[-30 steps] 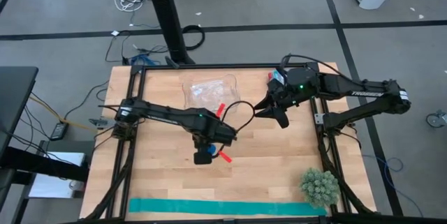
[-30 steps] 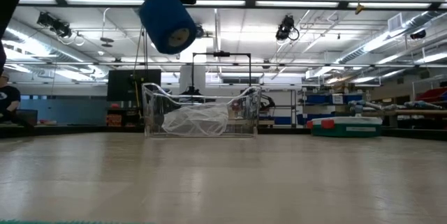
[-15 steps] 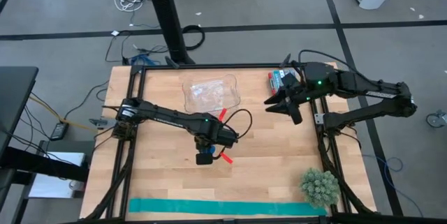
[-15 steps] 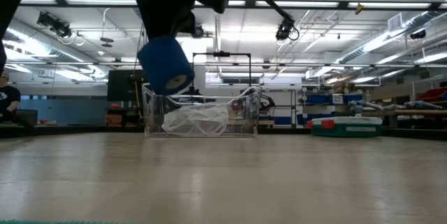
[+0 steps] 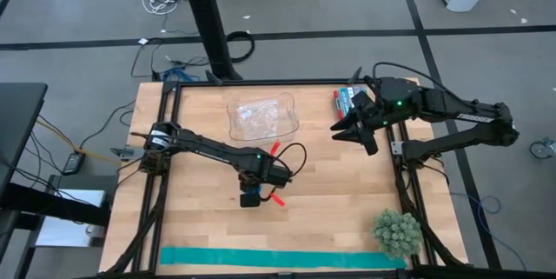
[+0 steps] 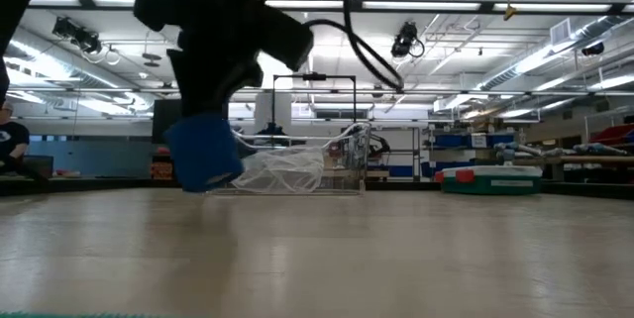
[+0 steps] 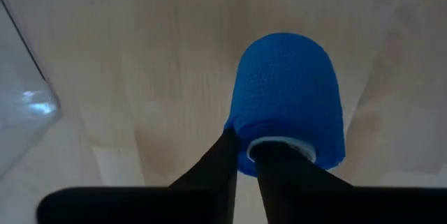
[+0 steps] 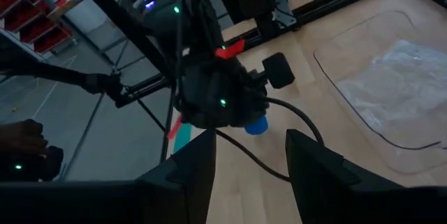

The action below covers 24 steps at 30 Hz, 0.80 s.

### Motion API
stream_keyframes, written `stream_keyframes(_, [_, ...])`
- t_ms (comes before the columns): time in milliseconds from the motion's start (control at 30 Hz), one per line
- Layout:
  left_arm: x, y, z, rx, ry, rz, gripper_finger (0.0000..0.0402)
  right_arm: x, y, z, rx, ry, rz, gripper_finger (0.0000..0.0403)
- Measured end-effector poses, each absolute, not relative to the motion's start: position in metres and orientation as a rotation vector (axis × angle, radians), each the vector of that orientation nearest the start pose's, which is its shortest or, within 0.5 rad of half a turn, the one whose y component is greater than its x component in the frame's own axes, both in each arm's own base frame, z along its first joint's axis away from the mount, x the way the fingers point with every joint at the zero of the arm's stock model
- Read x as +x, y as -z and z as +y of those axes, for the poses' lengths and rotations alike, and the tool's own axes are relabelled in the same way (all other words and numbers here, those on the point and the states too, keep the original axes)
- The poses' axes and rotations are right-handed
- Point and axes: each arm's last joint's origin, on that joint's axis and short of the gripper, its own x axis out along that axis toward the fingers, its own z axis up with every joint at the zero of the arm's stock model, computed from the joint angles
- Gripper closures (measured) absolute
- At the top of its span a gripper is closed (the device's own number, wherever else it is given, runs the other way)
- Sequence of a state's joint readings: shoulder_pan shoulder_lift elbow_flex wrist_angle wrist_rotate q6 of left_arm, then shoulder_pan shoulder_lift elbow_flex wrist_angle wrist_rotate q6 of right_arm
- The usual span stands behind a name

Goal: Roll bandage

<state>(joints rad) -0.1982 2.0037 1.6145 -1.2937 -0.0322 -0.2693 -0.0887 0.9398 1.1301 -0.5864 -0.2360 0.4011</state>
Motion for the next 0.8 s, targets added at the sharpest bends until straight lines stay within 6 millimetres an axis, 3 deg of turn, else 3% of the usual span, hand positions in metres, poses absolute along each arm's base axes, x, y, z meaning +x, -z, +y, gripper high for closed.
stream_keyframes(200, [0.358, -0.201, -0.071, -0.003, -0.109, 1.705, 0.0316, 0.182, -0.386, -0.009, 0.457, -0.067, 0.402, 0.0234])
stream_keyframes(467, [0.36, -0.221, -0.071, -0.006, -0.102, 1.716, 0.0259, 0.182, -0.386, -0.01, 0.453, -0.061, 0.401, 0.0234])
stream_keyframes(633, [0.355, -0.246, -0.069, 0.04, -0.104, 1.752, 0.0254, 0.183, -0.386, -0.01, 0.433, -0.045, 0.395, 0.0234])
stream_keyframes(800, [0.358, -0.296, -0.058, -0.007, -0.198, 1.534, 0.0256, 0.183, -0.386, -0.011, 0.434, -0.023, 0.393, 0.0234])
